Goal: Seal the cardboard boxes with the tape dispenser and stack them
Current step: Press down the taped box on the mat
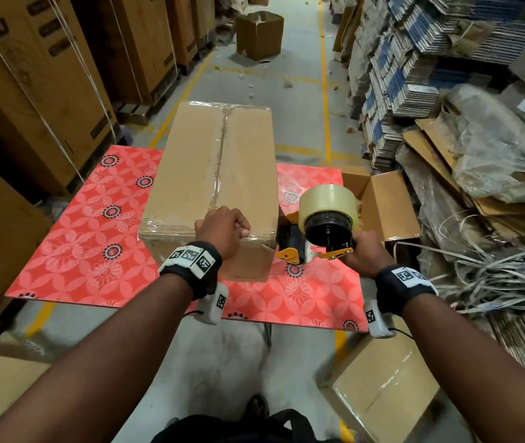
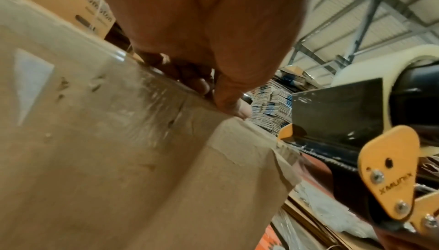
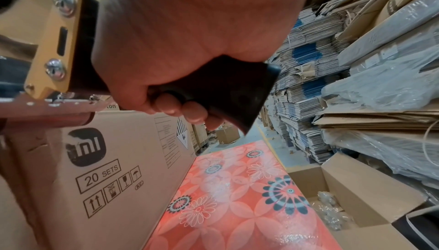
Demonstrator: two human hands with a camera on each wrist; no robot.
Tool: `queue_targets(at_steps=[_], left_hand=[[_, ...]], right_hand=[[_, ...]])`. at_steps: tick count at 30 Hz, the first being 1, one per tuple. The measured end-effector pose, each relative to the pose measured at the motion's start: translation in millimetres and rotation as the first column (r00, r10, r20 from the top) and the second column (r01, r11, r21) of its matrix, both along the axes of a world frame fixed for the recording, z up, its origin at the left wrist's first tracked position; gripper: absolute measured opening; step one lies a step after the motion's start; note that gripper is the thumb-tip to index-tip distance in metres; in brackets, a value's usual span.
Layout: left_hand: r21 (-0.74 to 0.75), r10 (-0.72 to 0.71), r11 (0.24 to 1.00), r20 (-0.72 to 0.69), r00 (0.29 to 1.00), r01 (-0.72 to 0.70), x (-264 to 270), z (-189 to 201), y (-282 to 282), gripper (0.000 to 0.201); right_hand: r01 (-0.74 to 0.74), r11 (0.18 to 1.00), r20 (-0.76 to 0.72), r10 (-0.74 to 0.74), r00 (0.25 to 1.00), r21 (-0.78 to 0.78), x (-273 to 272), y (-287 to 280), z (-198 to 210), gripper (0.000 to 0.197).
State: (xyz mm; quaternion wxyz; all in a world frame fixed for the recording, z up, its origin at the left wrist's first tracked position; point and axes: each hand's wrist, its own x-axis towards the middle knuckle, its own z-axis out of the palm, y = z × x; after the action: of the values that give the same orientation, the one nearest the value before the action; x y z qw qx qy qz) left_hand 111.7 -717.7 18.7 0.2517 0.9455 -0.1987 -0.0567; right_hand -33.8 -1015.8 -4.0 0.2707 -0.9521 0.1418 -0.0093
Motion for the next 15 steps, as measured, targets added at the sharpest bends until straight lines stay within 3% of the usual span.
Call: queue_targets(at_steps=[6,12,15], left_hand=[[-0.048,-0.056,0.997,-0.009,0.998,0.055,4,-6,4,0.029],[-0.071,-0.069,0.995,-0.035,0.997,0.067,4,-7,3,0.023],[-0.047,-0.038,0.998,-0.035,0.999,0.036,1,-6,1,0.026]], right_hand=[[0.037,0.999,0.008,-0.037,0.999,0.016,-14,-6,5,0.034],[0.161,0.987,-0.118,-0.159,0.980,0.005,-46,-24,-3,0.029],[0.101,0.992,-0.161,-0.112,0.981,-0.072,-34,-19,-4,0.026]])
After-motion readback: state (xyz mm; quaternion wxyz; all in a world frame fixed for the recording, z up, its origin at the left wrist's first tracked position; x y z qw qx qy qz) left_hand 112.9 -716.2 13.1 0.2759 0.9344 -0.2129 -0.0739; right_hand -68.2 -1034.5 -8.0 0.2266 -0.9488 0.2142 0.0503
